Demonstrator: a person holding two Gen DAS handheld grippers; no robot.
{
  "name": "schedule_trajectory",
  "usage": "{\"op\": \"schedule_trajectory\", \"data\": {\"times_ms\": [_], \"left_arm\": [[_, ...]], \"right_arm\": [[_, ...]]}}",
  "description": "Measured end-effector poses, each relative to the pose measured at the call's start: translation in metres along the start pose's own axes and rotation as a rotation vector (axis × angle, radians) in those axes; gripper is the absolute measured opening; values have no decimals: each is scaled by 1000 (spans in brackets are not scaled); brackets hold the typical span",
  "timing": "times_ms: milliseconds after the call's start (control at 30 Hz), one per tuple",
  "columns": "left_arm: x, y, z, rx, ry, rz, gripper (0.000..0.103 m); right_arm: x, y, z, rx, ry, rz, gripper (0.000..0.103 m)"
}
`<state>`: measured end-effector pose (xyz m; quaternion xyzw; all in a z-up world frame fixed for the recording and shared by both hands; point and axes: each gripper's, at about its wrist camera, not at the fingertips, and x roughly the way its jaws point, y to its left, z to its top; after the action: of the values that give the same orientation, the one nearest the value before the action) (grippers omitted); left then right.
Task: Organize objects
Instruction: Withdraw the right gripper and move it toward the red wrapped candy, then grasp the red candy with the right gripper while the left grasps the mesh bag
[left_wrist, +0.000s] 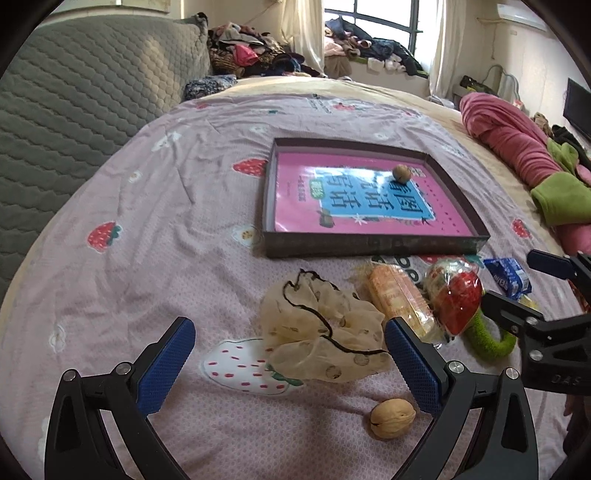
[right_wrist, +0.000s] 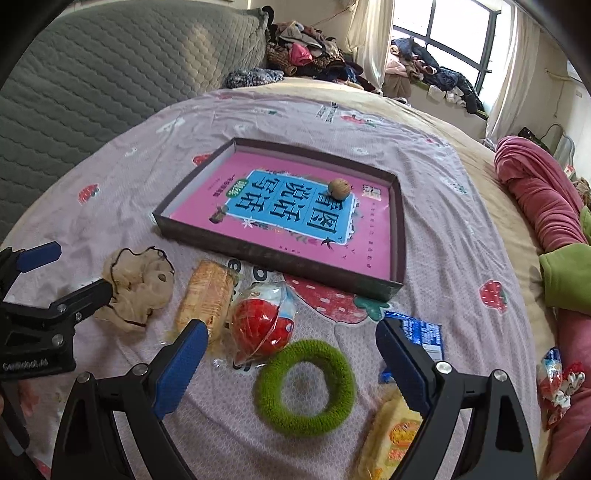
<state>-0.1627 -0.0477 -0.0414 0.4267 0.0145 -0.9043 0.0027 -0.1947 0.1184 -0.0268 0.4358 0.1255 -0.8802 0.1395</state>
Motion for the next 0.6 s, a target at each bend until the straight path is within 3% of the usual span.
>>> {"op": "schedule_trajectory", "data": {"times_ms": [600], "left_arm": [[37,-7,-1,23,41,-6,102]], "right_arm": [[50,1,8,-29,72,28,92]]}}
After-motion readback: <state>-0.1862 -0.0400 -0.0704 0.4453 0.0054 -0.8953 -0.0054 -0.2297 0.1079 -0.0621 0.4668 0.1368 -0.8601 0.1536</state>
